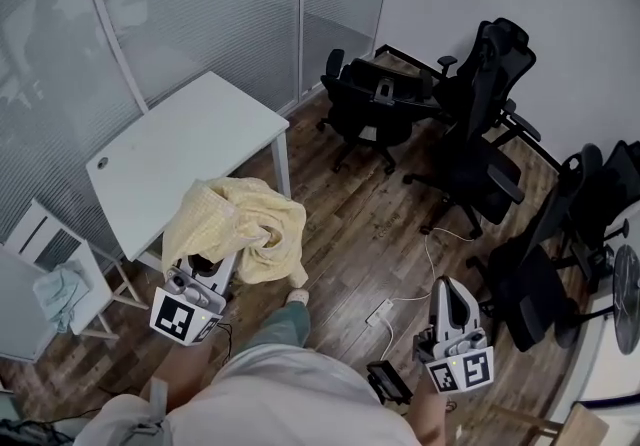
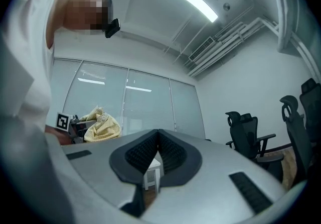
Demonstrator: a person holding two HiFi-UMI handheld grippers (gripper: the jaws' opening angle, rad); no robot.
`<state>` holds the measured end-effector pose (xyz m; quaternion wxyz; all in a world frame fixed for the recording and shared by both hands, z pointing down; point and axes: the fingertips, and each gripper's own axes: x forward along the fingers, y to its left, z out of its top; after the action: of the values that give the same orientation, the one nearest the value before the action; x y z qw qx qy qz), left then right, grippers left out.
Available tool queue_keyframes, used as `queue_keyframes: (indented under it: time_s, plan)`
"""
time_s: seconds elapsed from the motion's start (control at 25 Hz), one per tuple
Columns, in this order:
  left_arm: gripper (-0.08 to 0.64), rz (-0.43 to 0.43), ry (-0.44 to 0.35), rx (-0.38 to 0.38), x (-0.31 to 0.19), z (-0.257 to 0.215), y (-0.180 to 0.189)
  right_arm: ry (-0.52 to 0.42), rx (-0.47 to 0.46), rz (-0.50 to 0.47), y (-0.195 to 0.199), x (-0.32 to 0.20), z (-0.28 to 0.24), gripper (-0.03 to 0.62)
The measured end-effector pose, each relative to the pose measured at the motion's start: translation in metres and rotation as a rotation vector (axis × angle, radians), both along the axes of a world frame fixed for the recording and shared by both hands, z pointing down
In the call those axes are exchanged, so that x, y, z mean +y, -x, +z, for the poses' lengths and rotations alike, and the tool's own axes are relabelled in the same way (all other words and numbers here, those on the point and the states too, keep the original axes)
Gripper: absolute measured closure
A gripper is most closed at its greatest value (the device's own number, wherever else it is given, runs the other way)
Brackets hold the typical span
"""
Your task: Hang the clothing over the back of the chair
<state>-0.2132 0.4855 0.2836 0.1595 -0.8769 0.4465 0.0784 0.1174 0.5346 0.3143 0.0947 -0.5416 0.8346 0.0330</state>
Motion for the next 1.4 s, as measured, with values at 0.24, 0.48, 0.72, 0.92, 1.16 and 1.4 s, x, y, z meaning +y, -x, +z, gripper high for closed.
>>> queue_keyframes:
  time_s: [0.24,0.48,0.72,0.92,1.16,1.4]
  plan:
    - [0.479,0.006,0.010,0.009,-0.028,0.008,-0.004,0.024,0.000,0.000,0.002,-0.022,0.008,0.572]
    - [0.479,0.006,0.011,0.016,-0.070,0.015,-0.004,0.019,0.033,0.002,0.004,-0.059,0.006,0.572]
    - [0.479,-0.007,0.043,0.024,-0.128,0.020,-0.004,0.039,0.042,0.069,-0.003,-0.113,0.009,0.572]
    - [0.479,-0.013,0.099,0.035,-0.188,0.024,-0.009,0.051,0.042,0.136,-0.009,-0.179,0.008,0.571]
    - [0.478,0.009,0.155,0.031,-0.254,0.031,-0.017,0.061,0.032,0.189,-0.010,-0.246,0.005,0.571]
    - [0.479,0.035,0.208,0.039,-0.325,0.032,-0.035,0.044,0.013,0.241,-0.009,-0.304,-0.001,0.571]
